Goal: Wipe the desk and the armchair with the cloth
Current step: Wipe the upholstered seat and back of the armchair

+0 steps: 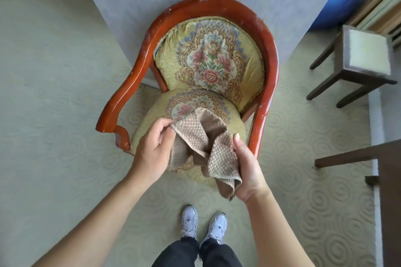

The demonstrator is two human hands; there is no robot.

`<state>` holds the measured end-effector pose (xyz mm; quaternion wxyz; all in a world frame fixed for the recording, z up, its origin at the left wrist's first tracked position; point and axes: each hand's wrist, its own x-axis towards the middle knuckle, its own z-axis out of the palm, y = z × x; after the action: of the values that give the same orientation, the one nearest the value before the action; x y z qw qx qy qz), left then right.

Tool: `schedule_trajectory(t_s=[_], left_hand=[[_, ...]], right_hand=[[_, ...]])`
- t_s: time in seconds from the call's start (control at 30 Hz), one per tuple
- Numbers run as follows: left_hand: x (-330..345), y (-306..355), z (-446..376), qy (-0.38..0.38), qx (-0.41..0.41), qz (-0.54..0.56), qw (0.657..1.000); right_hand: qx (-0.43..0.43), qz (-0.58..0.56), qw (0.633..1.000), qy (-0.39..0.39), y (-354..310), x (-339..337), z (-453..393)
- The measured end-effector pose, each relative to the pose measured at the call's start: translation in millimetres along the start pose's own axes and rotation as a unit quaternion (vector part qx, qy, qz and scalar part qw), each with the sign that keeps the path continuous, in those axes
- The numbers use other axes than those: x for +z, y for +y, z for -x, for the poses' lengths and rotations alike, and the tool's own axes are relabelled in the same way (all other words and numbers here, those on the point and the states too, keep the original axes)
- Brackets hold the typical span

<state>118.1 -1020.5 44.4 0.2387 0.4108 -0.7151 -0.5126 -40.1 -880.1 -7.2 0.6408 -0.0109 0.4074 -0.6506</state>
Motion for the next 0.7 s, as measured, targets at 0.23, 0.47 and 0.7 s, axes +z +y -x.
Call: schedule_trajectory(t_s=[0.23,0.47,0.7], left_hand=[[28.8,29.8,22.4,-0.016,-0.002,0.096,0.995],[-2.4,21.2,26.2,-0.079,0.084,0.046,0.992],[-34.0,-33.7,11.2,-0.284,0.085,-0.015,0.955]], right_hand=[[-0.026,-0.026,0.998,-0.045,-4.1,22.3,4.1],[-0.030,-0.113,0.993,-0.018,10.8,53.9,2.2],[-0.040,-0.097,0.992,0.067,61.3,78.4,-30.9]])
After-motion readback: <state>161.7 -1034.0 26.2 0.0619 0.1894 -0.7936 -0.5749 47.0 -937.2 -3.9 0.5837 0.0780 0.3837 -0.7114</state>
